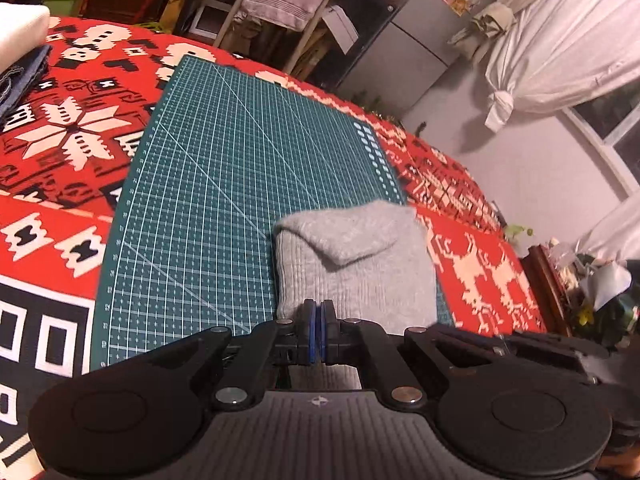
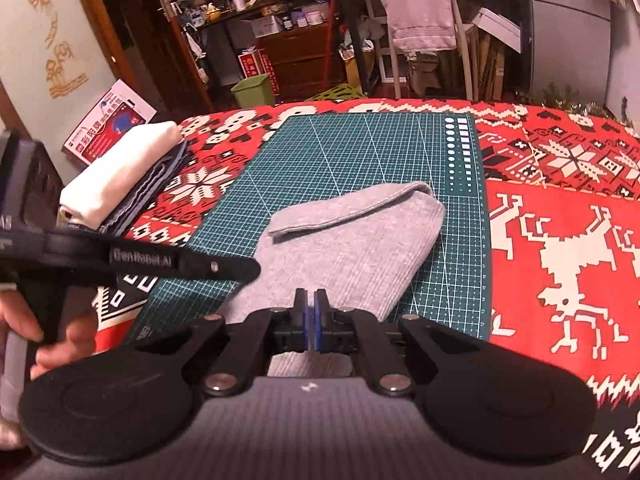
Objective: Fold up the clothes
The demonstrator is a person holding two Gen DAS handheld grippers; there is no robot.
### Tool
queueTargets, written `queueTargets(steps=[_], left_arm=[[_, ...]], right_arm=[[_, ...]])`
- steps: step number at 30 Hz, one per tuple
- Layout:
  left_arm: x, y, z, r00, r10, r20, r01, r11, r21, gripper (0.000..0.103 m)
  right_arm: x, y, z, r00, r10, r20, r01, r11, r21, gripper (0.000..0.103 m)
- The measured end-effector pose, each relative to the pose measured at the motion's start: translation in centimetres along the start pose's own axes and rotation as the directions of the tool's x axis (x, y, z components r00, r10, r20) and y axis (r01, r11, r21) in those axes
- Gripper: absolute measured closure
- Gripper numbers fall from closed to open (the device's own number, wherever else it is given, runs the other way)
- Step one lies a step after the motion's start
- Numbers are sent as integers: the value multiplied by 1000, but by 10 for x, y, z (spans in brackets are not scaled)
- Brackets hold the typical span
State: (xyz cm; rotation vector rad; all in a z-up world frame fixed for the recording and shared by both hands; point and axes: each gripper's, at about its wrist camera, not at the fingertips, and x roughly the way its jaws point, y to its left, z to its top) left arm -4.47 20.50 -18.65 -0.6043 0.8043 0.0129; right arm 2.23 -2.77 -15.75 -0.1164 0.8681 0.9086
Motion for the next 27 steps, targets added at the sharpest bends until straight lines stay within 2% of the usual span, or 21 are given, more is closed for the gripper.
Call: queueTargets(steps=[4,10,13,16,20,27], left_arm=[[-8,0,-9,1000,27,-11,-27,999,34,100],[-24,0,-10,999,51,19,-51,998,23,101],[-27,-6,-8,1000,-5,17,5,1000,10,101],[-23,-16,-11,999,-37,-8,37,998,49,101],[-16,-21,-23,999,-18,-47,23,994,106,100],[-28,-22,-27,999,5,-33,-1,993,122,100]], right_arm=[[4,-10,-6,1000,-13,-17,14,1000,24,100],[-5,-15,-2,1000,-29,6,29,999,38,100],[-3,-7,1,1000,-3,11,3,1000,24,100],[2,3,-1,1000,21,0,-21,1000,5,100],[5,5,-11,1000,20,-24,-20,1000,2,100],[-7,6,-23,999,-1,-37,1,1000,-10,100]])
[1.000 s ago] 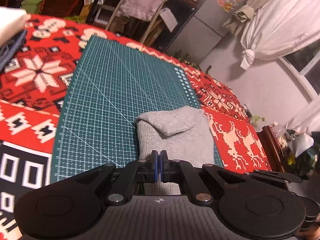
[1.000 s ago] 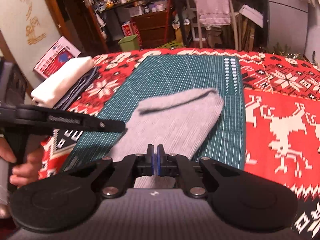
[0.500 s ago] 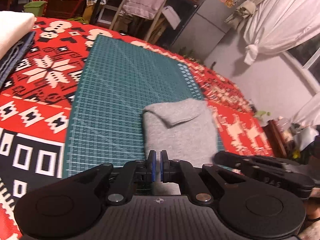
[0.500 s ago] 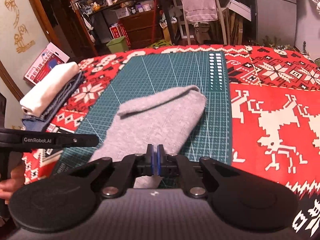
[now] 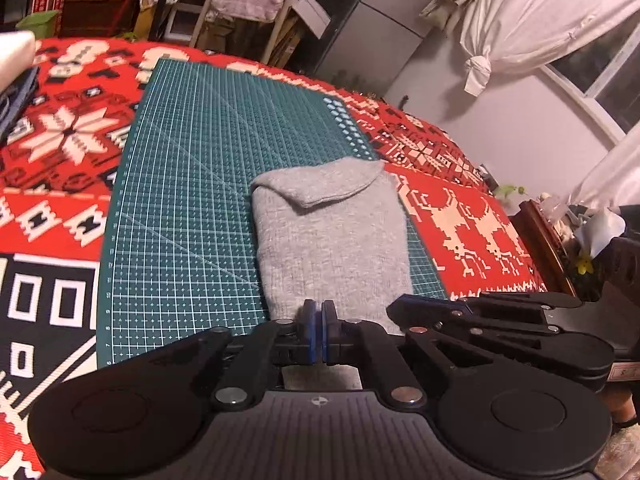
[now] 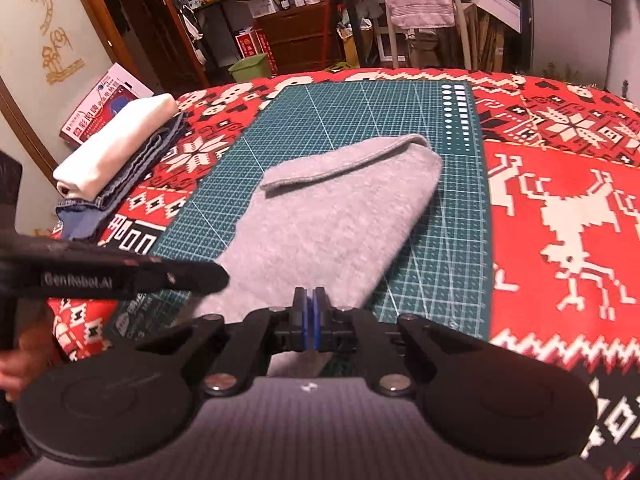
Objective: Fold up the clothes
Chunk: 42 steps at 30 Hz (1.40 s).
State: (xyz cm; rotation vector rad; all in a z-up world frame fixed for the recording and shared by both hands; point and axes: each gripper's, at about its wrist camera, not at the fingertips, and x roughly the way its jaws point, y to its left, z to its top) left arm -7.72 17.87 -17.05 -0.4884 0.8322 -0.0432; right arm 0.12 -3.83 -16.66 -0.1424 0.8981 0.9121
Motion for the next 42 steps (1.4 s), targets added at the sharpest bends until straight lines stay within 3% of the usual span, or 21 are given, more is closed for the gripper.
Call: queueTargets(steps=[7,15,19,25,30,42], left_arm=[[6,-28,-8,998,66,-3,-65,986,155,100],[12,-32,-10,995,102,-2,-99,975,198,98],[13,-31,-11,995,100,-1,-98,977,189,98],[13,-33,-12,994,110,4,-109,974,201,98],[12,-30,-10,995,101,-2,-99,980,170,98],[10,-32,-11,994,106,-12,-102,980,170,98]], right_arm=[[5,22,-1,1000,7,-22,-8,999,-44,100],[1,24,6,1000,-8,-15,7,999,-42,100],[-1,24,17,1000,-3,21,4,999,-41,100],[24,17,20,1000,-3,9,3,1000,-25,100],[20,12,29,1000,-11,23,12,1000,-24,100],[30,-21,46,997,-33,69,30,999,45,102]])
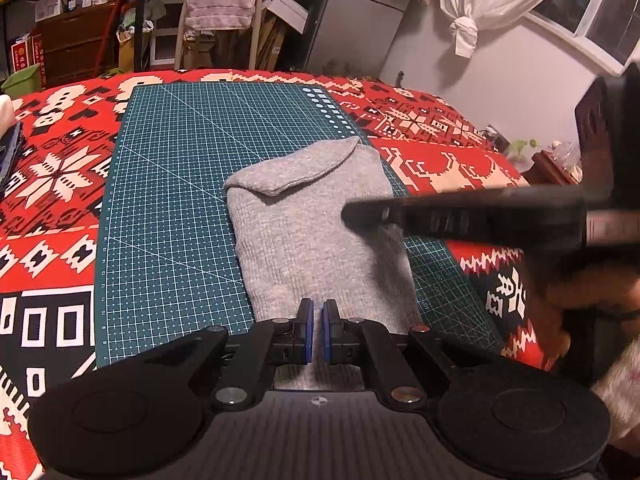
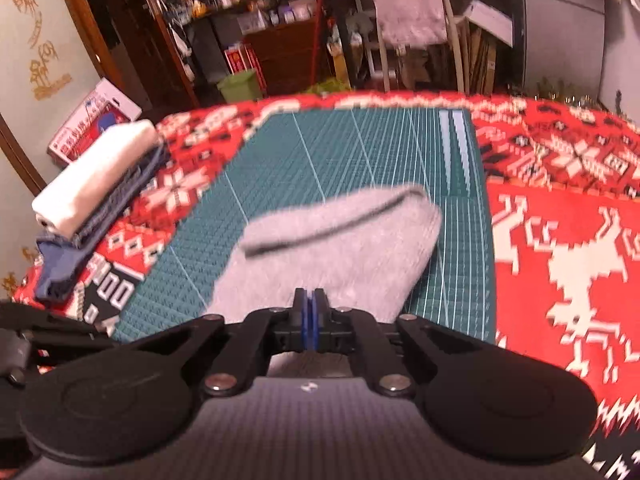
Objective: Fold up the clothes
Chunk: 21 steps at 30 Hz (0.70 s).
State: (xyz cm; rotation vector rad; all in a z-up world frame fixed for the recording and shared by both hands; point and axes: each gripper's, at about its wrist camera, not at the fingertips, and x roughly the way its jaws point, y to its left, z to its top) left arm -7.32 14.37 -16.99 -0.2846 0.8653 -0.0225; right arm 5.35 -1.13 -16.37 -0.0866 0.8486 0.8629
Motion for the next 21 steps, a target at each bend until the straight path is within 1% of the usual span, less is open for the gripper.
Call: queueTargets(steps=[4,7,11,12,15,16,19,21], left_arm=[[0,-1,1,1000,6,-4,-6,1000,5,98],[0,-2,1,1000,7,-7,-7,1000,9,97],[0,-2,2,1000,8,-14,-8,1000,6,97],[1,-2,3,1000,9,-16,-9,1000,7,98],[-1,-1,5,1000,7,-20,-7,1000,-5,97],[-2,0,5,1000,5,-21,-5,1000,-11,97],[-5,3,8,1000,-4,-22,3,999,-44,96],[-9,7,10,1000,-14,-18,12,997,-81,88]], right_arm=[[14,-23,9,1000,-24,3,24,998,49,103],[19,-36,14,999,-20,36,17,997,80,103],[21,-51,21,997,-51,63,43,992,119,103],[21,-55,21,996,-64,66,55,990,131,100],[13,-70,19,993,-80,82,64,981,186,100],[10,-75,17,993,-79,86,59,977,205,99],[-7,-84,4,996,-22,90,-4,962,274,99],[-14,-85,-9,997,8,78,-31,951,307,99]])
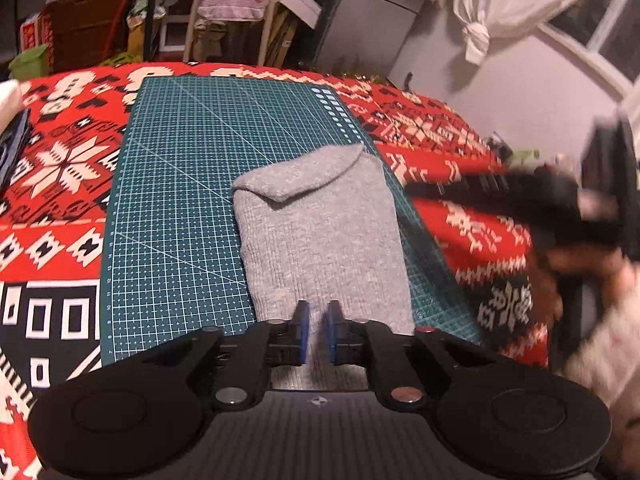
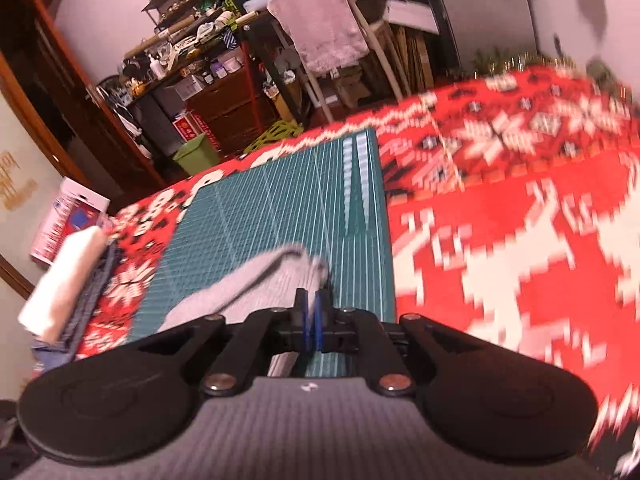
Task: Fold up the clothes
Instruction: 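Open both tools and close them on the folded shirt's end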
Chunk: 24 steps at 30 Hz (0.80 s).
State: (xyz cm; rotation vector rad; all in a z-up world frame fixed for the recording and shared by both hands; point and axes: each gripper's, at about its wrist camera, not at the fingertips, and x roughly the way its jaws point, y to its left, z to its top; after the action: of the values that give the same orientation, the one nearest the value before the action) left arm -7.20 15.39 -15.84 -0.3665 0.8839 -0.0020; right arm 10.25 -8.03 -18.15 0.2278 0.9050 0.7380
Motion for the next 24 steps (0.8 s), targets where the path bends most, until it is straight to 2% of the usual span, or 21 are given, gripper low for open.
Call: queueTargets(steps=[1,2,3,4,6,11,13,17,24], left_arm=[[-3,2,2,1000,-3,10,3,1000,-17,87],[-6,5,4,1000,-5,20,6,999,-35,86],[-9,7,6,1000,-8,30,9,999,-52,83],[-11,10,9,999,-13,43,16,998,-67,80],[-13,16,15,998,-19,64,26,995,-99,72],[0,40,25,998,-21,59,33,978,-206,67],[8,48,25,999,-30,43,40,971,-237,67],[19,53,23,999,-29,29,35,970,-241,67],[33,58,17,996,-84,20,86,949,-302,71]], right_arm=[[-4,-2,-7,1000,13,-10,-13,1000,19,97],[-6,-2,-13,999,25,-19,-25,999,35,91],[-6,0,-19,999,36,-26,-34,998,45,80],[-7,1,-26,998,46,-33,-44,997,56,77],[-6,5,-38,997,62,-43,-59,995,75,77],[1,9,-50,998,56,-30,-53,994,92,77],[5,10,-51,998,53,-25,-50,995,89,77],[11,11,-51,999,50,-17,-48,995,91,79],[16,13,-46,999,37,-23,-35,996,81,82]])
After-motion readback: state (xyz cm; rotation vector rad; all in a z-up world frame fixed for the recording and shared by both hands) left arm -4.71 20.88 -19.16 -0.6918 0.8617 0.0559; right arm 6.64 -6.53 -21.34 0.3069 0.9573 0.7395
